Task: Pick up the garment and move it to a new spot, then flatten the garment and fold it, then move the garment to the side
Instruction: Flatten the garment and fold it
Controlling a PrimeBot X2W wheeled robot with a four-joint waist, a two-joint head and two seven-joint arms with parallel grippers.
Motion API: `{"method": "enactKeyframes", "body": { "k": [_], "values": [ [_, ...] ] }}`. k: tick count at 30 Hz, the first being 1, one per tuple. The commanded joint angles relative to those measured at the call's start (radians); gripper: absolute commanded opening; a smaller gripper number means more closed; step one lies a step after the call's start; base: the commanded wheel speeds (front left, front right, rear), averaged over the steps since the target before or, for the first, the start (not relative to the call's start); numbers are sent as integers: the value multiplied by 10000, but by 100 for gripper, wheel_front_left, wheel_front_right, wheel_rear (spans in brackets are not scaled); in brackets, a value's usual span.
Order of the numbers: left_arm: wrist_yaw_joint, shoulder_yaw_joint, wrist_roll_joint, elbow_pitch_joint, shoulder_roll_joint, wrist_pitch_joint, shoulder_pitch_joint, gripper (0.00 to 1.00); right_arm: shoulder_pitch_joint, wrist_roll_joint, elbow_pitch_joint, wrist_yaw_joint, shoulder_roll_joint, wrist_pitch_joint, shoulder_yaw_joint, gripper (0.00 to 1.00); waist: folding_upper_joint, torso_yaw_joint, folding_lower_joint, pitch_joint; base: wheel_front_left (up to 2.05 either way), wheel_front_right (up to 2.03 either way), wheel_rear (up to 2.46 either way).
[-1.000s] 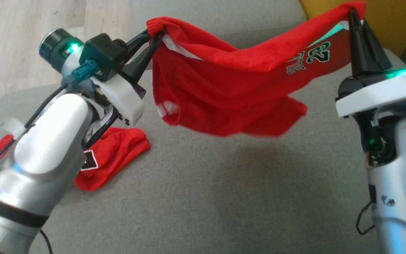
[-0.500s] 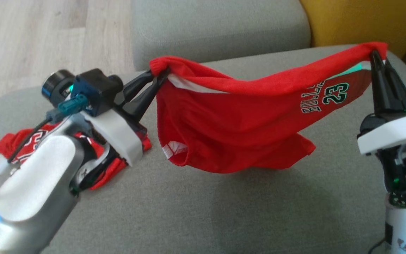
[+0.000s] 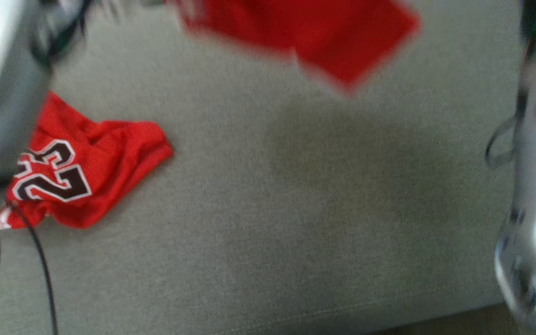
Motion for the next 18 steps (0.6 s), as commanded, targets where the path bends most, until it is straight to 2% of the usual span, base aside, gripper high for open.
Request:
{"method": "enactKeyframes", "body": {
  "k": [1, 5, 9, 14, 18],
  "values": [
    [59, 573, 113, 197, 143, -378, -884, 0, -782, -144, 332, -7, 82, -517, -110, 0, 0, -164, -2, 896, 0, 0, 0],
    [91, 675, 285, 1655, -465, -1596, -1827, 0, -2195, -527, 2615, -7, 86, -2074, -916, 0, 0, -93, -2, 1256, 0, 0, 0],
    [53, 554, 165, 2796, -1094, -2289, -1645, 0, -2368, -681, 4561, -7, 90, -2759, -1174, 0, 0, 37, -2, 1462, 0, 0, 0],
    [-63, -22, -8, 3716, -1727, -2602, -335, 0, -1798, -492, 6491, -7, -46, -2629, -764, 0, 0, 239, -2, 1493, 0, 0, 0],
    [-98, -592, -47, 3896, -1930, -2660, 984, 0, -1110, -122, 7441, -7, -338, -2065, -53, 0, 0, 337, -2, 1213, 0, 0, 0]
  ]
}}
